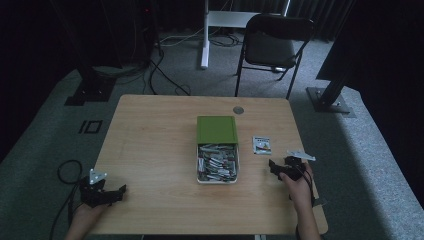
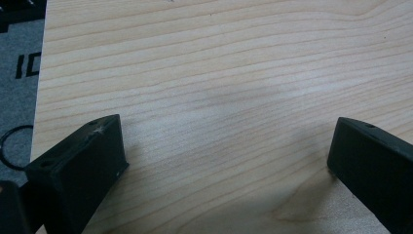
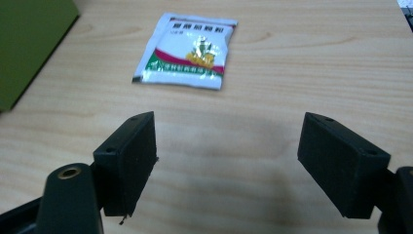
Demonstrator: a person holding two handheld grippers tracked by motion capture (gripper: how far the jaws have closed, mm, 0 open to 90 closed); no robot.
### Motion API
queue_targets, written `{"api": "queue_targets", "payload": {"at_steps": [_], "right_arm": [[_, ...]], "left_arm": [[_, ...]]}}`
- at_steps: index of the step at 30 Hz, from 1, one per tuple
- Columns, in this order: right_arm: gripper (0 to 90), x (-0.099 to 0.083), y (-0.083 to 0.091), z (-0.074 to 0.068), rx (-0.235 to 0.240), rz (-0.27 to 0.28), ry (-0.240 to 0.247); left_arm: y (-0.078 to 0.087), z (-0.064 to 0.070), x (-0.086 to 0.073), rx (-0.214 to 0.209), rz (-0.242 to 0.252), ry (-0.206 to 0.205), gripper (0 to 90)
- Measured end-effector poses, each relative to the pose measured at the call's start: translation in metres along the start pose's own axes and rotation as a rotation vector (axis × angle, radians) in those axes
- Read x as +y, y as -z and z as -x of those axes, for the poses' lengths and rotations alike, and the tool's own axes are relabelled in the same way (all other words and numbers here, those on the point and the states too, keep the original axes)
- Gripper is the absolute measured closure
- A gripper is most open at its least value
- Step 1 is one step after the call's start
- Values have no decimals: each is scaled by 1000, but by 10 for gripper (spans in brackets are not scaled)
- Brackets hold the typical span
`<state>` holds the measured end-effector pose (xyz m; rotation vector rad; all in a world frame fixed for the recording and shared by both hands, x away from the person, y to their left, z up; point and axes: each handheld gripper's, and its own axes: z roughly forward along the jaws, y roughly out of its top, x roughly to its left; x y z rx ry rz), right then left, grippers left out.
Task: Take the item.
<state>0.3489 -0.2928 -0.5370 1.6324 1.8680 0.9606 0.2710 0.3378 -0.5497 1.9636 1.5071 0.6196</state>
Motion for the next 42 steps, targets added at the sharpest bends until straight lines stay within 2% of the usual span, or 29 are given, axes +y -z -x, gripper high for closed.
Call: {"api": "queue_targets", "payload": {"at_steps": [11,14,17,19,23,35,38,42], "right_arm": [[198,-17,19,-3,-32,27,40],[199,-24,26,-4,-48,18,61],[194,-30,29,-4,-41,16,51],[192,-34,30,-6,-52,-1,74],[186,-43,33,-8,-36,-27,78],[167,-63,46,-8,-78,-42,55],[140,-66,49,-8,-97,-50,16],[140,-67,50,-8,-98,-50,14]], "left_arm": [[0,0,0,0,0,-2,12],[0,0,0,0,0,-2,12],[0,0,0,0,0,-2,12],[0,0,0,0,0,-2,12],[0,0,0,0,0,-2,12],[0,0,0,0,0,-2,12],[0,0,0,0,0,-2,12],[0,0,0,0,0,-2,12]]}}
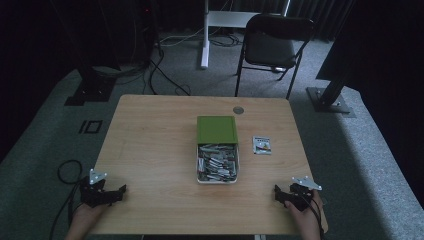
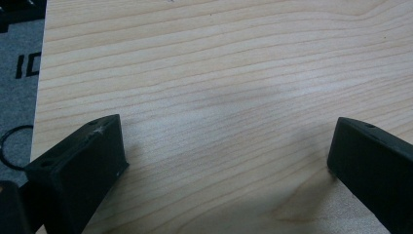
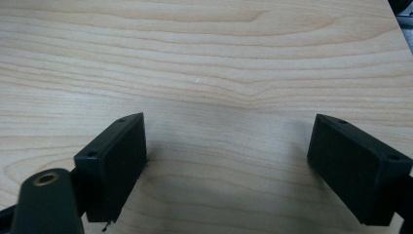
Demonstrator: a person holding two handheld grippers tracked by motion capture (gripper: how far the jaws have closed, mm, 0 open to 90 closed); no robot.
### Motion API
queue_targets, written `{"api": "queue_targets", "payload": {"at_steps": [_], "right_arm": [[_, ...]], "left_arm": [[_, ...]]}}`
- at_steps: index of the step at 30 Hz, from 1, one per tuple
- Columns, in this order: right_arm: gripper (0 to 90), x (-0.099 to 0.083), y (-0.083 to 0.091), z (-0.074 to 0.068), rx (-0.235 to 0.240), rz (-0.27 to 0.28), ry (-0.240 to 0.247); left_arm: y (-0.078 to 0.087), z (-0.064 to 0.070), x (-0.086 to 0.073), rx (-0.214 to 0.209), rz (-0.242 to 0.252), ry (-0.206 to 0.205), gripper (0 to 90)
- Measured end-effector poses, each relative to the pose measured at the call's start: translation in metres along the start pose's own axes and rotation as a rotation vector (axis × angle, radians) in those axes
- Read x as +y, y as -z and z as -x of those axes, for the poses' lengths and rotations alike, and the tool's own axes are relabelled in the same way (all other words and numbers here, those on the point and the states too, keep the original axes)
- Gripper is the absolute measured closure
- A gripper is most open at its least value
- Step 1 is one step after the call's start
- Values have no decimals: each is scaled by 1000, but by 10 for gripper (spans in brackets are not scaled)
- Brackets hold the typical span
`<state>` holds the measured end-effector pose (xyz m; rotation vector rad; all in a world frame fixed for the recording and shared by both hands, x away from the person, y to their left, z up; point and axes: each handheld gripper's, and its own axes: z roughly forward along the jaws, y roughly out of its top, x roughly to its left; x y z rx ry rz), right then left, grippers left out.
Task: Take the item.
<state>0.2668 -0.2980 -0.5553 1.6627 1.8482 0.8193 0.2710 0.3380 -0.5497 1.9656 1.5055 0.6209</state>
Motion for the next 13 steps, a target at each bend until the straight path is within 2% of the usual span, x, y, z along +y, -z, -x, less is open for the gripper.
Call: {"api": "queue_targets", "payload": {"at_steps": [13], "right_arm": [[124,1,-1,0,-7,-2,-7]], "left_arm": [[0,0,0,0,0,0,12]]}}
